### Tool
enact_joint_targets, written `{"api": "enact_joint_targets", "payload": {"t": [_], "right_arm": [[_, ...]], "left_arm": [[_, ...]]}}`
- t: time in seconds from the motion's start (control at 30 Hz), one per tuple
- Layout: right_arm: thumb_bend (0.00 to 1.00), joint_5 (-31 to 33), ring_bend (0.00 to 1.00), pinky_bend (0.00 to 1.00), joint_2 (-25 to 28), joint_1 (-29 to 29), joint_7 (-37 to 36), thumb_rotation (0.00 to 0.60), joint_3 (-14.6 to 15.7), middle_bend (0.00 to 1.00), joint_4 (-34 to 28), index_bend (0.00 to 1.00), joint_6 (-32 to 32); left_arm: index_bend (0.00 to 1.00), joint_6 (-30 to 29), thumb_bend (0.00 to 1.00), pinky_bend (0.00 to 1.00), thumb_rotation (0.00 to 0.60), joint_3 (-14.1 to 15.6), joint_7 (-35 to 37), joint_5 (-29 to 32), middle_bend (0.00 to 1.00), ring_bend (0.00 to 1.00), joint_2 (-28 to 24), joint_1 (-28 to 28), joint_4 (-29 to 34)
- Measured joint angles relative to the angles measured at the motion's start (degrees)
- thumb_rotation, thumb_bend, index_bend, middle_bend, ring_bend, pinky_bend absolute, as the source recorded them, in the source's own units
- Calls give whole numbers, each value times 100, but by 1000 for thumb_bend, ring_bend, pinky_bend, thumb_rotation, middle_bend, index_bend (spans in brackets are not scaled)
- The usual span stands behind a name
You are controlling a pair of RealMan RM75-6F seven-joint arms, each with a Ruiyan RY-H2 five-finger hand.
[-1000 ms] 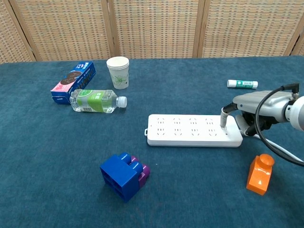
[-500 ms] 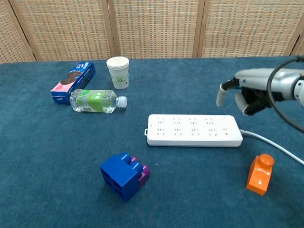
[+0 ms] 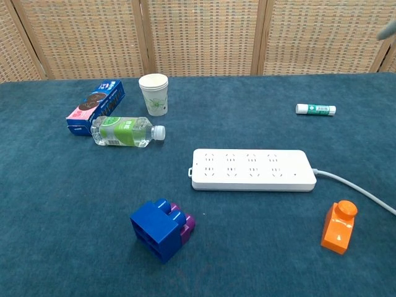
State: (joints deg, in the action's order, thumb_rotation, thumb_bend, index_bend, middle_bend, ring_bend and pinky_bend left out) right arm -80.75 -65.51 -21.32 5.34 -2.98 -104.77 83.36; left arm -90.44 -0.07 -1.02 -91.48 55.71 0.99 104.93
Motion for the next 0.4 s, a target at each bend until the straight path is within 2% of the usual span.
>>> {"api": "enact_joint_targets", "payload": {"t": [0.23,0.4], "right_arm": [[0,-712,0,0,-228,955,491,600,490,0,867,0,1086],[0,-961,0,0,-386,1261,397,600,596,0,1175,0,1340]], "left_arm": [[0,-78,0,0,600,83,43,-77,0,0,29,-92,-141],[0,-109,0,0,600,153,61,-235,0,0,50,-122,-205]]}}
